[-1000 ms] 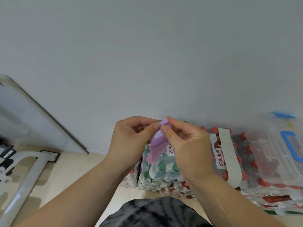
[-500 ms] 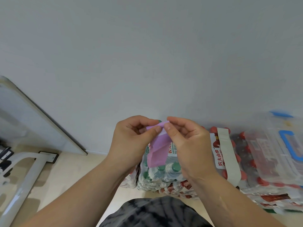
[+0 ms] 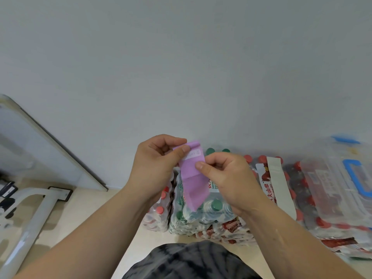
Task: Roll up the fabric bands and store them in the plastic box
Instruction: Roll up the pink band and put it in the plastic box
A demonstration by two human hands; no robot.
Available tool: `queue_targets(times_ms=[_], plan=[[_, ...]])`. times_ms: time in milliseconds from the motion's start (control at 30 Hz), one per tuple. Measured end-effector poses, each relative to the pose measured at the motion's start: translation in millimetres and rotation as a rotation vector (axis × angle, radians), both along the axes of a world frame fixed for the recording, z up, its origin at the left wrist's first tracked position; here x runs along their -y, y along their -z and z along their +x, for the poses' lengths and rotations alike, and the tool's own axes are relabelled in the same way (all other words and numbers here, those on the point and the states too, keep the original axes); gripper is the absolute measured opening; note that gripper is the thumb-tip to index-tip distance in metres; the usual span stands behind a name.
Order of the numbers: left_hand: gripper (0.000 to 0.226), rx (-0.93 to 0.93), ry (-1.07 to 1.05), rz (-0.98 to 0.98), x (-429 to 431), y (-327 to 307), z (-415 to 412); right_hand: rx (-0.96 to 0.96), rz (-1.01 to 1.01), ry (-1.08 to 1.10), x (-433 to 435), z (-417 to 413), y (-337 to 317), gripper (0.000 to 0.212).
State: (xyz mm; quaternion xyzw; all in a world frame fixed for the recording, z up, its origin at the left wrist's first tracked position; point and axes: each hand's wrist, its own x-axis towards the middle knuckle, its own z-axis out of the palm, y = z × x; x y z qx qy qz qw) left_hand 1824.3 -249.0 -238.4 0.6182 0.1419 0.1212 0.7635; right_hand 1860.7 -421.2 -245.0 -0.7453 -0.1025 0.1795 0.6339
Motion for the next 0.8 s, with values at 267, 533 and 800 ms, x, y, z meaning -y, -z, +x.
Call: queue_targets(times_ms=[267, 533, 800], plan=[[0.011, -0.034, 0.046, -0.007, -5, -4, 4, -0.032, 0.030, -0.011, 3, 6, 1, 0.007], [0.026, -0.009, -0.009, 0.167, 3, 0, 1, -0.056, 0.065, 0.003, 0, 5, 3, 0.006], [0.025, 0.023, 0.039, 0.147, 11, 1, 1, -0.027, 0.170, 0.154, -5, 4, 2, 0.027]])
